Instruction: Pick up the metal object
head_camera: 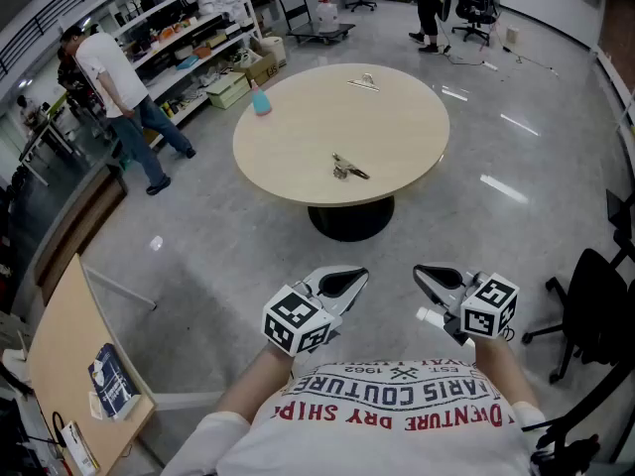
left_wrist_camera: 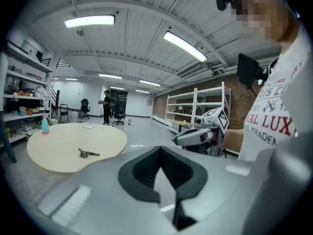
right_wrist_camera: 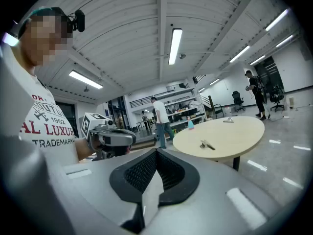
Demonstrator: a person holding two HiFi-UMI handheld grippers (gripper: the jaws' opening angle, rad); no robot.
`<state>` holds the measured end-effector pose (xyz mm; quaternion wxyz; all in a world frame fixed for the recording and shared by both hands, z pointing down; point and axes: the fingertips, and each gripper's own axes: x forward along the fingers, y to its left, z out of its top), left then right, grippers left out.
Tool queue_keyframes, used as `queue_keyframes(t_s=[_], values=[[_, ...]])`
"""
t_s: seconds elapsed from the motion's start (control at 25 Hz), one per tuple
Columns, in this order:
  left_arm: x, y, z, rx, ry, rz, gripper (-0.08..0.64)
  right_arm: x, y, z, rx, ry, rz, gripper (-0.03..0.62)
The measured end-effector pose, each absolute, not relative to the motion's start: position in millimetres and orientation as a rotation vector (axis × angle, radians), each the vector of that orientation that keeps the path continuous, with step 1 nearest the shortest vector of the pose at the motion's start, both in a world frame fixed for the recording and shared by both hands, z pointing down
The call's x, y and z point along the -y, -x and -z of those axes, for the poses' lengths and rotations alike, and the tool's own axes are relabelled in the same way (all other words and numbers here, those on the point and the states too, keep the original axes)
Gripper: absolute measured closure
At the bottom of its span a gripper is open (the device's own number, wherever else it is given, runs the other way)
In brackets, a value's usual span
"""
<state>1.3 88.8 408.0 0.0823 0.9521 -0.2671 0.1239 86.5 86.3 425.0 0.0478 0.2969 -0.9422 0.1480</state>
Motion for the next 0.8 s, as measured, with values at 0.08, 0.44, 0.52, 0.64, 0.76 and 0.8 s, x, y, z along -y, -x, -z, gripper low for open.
queue_keyframes(t_s=[0.08, 0.44, 0.52, 0.64, 0.76, 0.8], values=[[-74, -6, -401, 0.823, -2.855, -0.35, 0.557, -68, -99, -416, 2.891, -0.931, -0.429, 0.592], [-19, -1, -406, 0.87, -2.84, -0.354, 0.557, -11, -103, -423, 2.914, -0.922, -0.484, 0.592], [0, 0, -408, 0.868, -2.838, -0.352, 0.557, 6, -100, -424, 2.915, -0.916, -0.481, 0.592], [33, 0, -414, 0.836, -2.825, -0.342, 0.557, 35, -95, -427, 2.907, -0.913, -0.486, 0.592], [73, 1, -422, 0.814, -2.806, -0.345, 0.557, 70, -89, -434, 2.886, -0.904, -0.518, 0.592], [88, 2, -424, 0.815, -2.801, -0.352, 0.557, 83, -87, -436, 2.879, -0.901, -0.532, 0.592]])
